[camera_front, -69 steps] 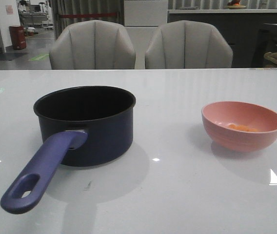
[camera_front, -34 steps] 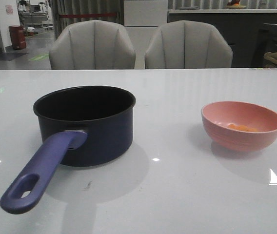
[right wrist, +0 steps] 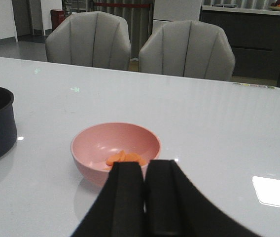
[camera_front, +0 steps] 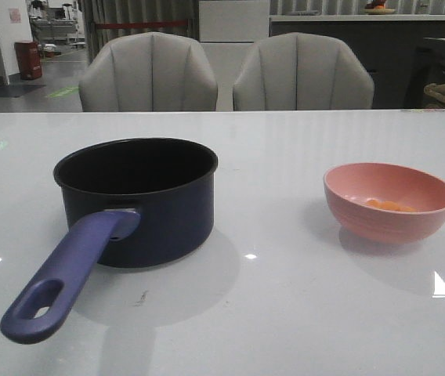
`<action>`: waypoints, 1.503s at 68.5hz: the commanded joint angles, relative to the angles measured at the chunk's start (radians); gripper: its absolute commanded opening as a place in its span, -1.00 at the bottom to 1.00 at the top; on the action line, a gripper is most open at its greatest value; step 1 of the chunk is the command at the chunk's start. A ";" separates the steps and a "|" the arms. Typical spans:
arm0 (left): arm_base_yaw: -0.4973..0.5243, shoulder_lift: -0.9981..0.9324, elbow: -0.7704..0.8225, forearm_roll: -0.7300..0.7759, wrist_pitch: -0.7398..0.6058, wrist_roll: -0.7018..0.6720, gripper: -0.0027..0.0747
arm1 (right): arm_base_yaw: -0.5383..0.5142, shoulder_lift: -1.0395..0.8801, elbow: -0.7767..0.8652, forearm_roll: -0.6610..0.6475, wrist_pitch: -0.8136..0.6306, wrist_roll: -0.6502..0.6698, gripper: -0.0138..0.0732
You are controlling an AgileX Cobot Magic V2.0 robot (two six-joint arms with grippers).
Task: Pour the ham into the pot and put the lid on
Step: 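Set the glass lid down on the table beside the saucepan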
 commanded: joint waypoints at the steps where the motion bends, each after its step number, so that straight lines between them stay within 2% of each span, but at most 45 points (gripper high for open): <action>1: -0.010 -0.064 -0.028 -0.001 -0.004 0.004 0.72 | -0.002 -0.020 -0.004 -0.011 -0.082 -0.007 -0.34; 19: -0.070 -0.242 -0.023 -0.023 -0.004 0.030 0.72 | -0.002 -0.020 -0.004 -0.011 -0.082 -0.007 -0.34; 31: -0.105 -0.417 0.043 -0.023 -0.049 0.030 0.72 | -0.002 -0.020 -0.004 -0.011 -0.082 -0.007 -0.34; 50: -0.105 -0.636 0.223 -0.031 -0.179 0.030 0.72 | -0.002 -0.020 -0.004 -0.011 -0.082 -0.007 -0.34; 63: -0.117 -0.802 0.346 -0.093 -0.309 0.030 0.72 | -0.002 -0.020 -0.004 -0.011 -0.082 -0.007 -0.34; 87: -0.236 -1.256 0.580 -0.023 -0.419 0.030 0.72 | -0.002 -0.020 -0.004 -0.011 -0.082 -0.007 -0.34; 103: -0.246 -1.581 0.784 -0.007 -0.443 0.030 0.72 | -0.002 -0.020 -0.005 -0.011 -0.100 -0.007 -0.34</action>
